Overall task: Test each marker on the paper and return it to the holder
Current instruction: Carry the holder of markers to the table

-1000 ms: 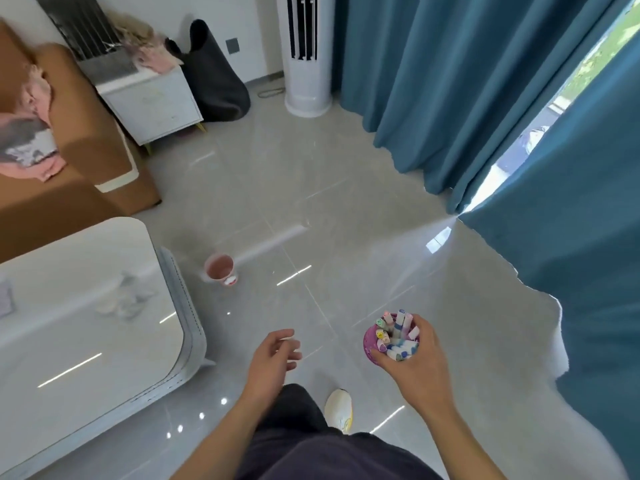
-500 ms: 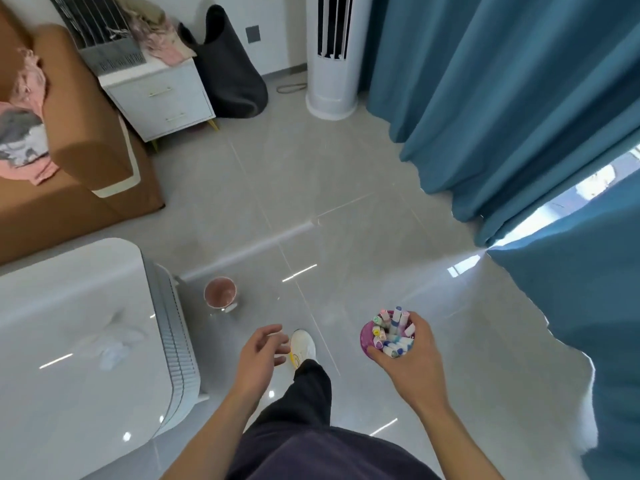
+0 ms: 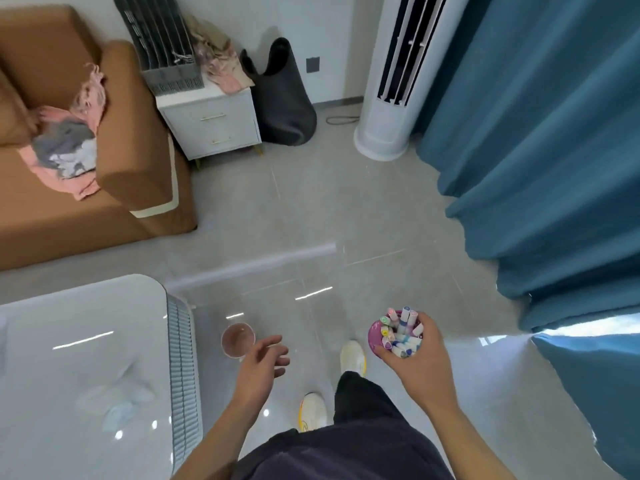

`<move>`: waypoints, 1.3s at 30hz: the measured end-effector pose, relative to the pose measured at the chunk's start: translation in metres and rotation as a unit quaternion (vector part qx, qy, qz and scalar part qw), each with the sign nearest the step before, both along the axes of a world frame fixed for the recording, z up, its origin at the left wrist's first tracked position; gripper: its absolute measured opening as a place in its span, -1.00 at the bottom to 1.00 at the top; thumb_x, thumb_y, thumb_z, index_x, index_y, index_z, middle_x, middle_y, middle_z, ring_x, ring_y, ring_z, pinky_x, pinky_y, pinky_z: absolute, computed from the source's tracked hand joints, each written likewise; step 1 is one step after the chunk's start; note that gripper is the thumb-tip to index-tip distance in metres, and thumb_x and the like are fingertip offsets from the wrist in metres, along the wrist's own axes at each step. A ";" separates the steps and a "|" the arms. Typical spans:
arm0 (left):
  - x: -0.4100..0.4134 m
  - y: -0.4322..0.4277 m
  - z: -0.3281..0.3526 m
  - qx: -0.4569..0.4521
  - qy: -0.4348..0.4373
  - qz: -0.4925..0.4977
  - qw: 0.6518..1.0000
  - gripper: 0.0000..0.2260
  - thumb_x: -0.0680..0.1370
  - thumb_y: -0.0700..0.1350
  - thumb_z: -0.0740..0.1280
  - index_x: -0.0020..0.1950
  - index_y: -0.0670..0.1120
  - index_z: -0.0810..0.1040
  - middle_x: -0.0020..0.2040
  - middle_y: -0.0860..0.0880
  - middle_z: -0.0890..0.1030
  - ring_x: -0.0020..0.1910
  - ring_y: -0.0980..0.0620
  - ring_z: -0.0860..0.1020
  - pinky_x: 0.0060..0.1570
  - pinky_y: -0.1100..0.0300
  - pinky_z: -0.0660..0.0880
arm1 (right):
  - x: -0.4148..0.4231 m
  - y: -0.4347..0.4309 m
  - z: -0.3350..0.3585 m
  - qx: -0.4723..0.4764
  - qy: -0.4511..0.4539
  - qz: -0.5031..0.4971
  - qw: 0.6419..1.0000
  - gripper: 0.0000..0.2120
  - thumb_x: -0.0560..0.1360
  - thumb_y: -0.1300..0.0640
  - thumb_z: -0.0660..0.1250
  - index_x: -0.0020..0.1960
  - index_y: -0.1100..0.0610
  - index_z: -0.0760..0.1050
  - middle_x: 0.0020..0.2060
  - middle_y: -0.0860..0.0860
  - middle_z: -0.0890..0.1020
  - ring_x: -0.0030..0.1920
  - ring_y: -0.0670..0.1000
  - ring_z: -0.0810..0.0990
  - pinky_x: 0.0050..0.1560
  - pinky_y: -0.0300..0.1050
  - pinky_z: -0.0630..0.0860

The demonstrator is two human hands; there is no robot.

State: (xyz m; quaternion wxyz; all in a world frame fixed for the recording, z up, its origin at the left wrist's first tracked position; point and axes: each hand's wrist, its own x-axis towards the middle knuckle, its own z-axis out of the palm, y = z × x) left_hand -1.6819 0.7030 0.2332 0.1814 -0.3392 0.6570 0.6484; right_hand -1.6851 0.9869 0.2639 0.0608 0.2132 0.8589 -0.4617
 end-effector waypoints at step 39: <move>-0.369 -0.241 0.006 -0.027 -0.010 0.450 0.892 -0.85 0.59 -0.20 0.31 0.13 -0.06 0.60 0.01 -0.18 0.66 -0.05 -0.08 0.65 0.07 0.00 0.58 | -0.589 -0.367 -0.004 0.000 0.008 0.509 0.861 -0.30 0.31 -0.09 0.67 0.30 -0.21 0.34 0.10 -0.25 0.51 0.03 -0.16 0.63 -0.05 -0.17 0.64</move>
